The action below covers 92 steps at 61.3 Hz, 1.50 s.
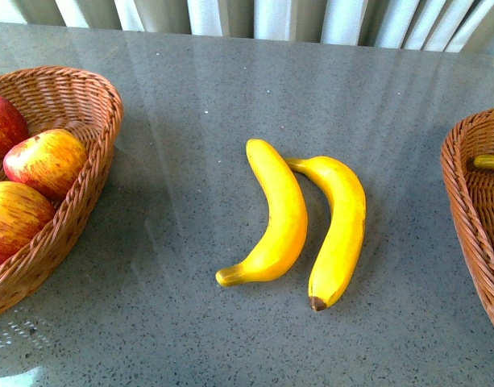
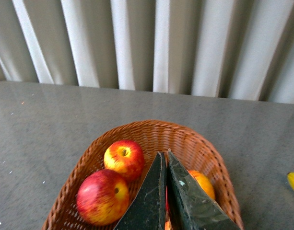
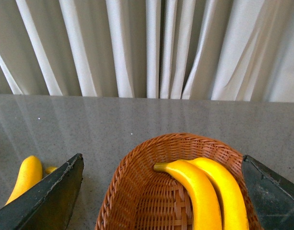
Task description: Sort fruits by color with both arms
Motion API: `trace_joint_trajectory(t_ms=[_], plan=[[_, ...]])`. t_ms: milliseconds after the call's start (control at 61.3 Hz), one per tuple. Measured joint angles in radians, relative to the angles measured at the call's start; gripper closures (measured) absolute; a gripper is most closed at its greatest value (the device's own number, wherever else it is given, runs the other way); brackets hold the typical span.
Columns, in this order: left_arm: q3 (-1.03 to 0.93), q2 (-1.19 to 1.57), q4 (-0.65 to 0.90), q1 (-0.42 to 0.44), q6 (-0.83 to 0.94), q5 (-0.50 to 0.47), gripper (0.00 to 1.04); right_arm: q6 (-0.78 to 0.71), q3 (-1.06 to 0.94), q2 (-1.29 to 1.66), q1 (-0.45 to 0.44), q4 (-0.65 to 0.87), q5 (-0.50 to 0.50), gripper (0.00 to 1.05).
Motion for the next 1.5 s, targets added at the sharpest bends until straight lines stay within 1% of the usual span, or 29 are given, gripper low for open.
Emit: trace_joint_trajectory(t_ms=[571, 947, 1273, 1371, 1502], plan=[[-0.013, -0.410, -0.366, 0.006, 0.000, 0.008, 1.03, 0.000, 0.000, 0.000, 0.000, 0.000, 0.000, 0.09], [-0.013, -0.556, -0.509, 0.006, 0.001, 0.008, 1.03, 0.000, 0.000, 0.000, 0.000, 0.000, 0.000, 0.09], [-0.013, -0.646, -0.599, 0.006, 0.000, 0.008, 1.03, 0.000, 0.000, 0.000, 0.000, 0.000, 0.000, 0.09], [-0.013, -0.769, -0.755, 0.006, 0.001, 0.008, 1.03, 0.000, 0.000, 0.000, 0.000, 0.000, 0.000, 0.09], [-0.013, -0.805, -0.777, 0.007, 0.002, 0.008, 1.03, 0.000, 0.000, 0.000, 0.000, 0.000, 0.000, 0.09]])
